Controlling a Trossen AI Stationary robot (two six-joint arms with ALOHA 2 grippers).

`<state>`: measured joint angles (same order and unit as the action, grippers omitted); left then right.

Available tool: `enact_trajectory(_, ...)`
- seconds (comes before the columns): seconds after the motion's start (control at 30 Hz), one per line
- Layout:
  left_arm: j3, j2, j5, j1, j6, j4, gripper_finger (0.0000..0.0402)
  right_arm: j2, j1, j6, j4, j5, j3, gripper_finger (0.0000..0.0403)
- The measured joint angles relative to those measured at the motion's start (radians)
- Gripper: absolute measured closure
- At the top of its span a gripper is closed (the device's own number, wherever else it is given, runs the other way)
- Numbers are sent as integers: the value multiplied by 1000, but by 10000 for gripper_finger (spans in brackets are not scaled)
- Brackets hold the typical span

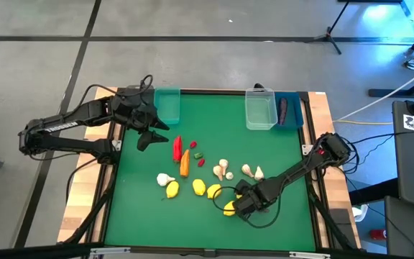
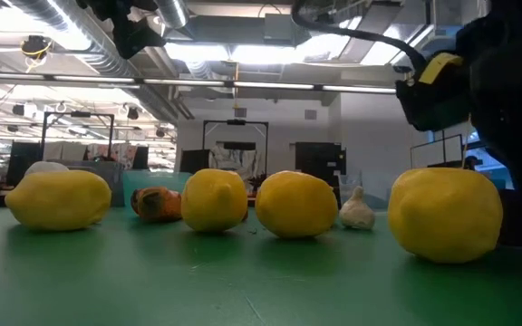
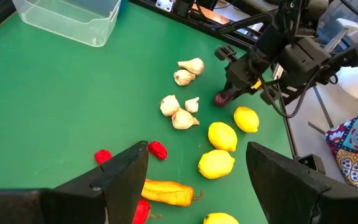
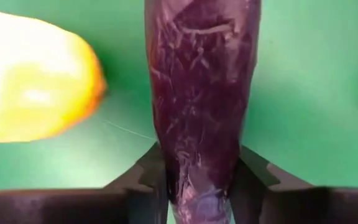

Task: Sort produce into baskets
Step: Put the eggplant into the dark blue bin

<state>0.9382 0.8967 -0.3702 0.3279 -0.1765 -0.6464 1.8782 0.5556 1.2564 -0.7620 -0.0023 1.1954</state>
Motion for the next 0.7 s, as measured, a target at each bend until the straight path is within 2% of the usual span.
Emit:
enact_trajectory(0.13, 0, 0, 0, 0, -12, 0, 135, -36, -1, -8, 22, 46, 0, 285)
enact_trajectory(0.27, 0, -3, 0, 2, -14, 0, 135, -68, -28, -7, 3, 63, 0, 241)
enact_trajectory(0.37, 0, -8, 0, 2, -8, 0, 135, -100, -59, -12, -15, 81, 0, 224)
enact_trajectory(0.47, 0, -10, -5, 2, -8, -1, 135, -137, -102, -44, -40, 101, 0, 227)
enact_trajectory(0.7, 0, -26, -13, 11, 12, -13, 135, -226, -252, -191, -111, 99, 0, 264)
